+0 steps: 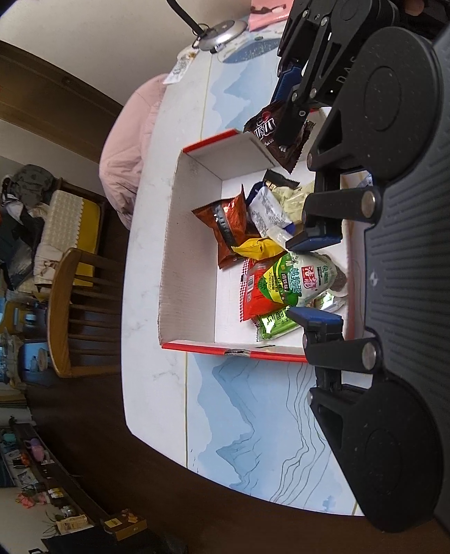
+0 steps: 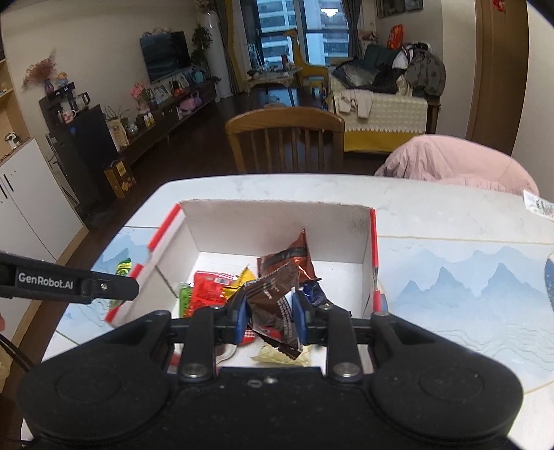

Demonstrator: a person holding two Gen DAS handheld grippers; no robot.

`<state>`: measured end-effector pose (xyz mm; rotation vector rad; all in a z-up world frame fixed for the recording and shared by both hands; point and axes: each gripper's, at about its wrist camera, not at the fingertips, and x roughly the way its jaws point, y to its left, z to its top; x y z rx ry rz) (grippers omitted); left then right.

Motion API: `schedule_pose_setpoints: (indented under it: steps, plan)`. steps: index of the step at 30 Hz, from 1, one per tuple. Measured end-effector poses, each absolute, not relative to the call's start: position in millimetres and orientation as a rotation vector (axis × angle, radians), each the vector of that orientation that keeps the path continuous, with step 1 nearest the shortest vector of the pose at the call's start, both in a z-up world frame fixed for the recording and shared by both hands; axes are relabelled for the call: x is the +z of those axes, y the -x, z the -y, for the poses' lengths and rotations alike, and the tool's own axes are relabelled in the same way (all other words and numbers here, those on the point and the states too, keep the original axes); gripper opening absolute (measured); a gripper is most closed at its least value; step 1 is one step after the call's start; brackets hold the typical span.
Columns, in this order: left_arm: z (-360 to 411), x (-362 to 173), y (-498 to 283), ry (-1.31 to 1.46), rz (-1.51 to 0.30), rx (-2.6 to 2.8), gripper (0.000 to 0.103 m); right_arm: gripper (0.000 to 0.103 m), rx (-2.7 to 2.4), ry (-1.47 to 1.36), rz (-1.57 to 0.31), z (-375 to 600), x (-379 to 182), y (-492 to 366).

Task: Organize snacks
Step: 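Carry the green candy packet and chocolate packet over the red box, then open both tools to drop the packets into the box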

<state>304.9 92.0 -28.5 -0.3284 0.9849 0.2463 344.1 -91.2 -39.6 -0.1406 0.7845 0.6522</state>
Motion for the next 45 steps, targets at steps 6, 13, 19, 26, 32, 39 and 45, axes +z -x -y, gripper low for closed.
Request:
schedule_pose_setpoints:
  steps: [6,13,19,26,32,39,45]
  plan:
    - [-100,-46,-331,0.364,-1.042,0.255,0.034,0.025,0.665,0.154,-0.852,84,-55,-368]
    - [-107,-68,-357,0.391,-1.115,0.273,0.034,0.026,0.658,0.145,-0.933,78,-74,-396]
    - [-109,-85,-372,0.392,-1.160,0.282,0.034,0.026,0.662,0.168,-0.953,68,-82,-414]
    - [-111,-101,-386,0.395,-1.197,0.277,0.034,0.026,0.672,0.189,-0.955,55,-87,-427]
    - [-112,-114,-391,0.390,-1.228,0.285,0.034,0.026,0.677,0.244,-0.965,44,-94,-431]
    - [-113,-122,-392,0.398,-1.234,0.281,0.035,0.032,0.668,0.248,-0.974,44,-97,-432]
    - [-112,-117,-388,0.401,-1.216,0.284,0.041,0.040,0.655,0.238,-0.974,50,-94,-428]
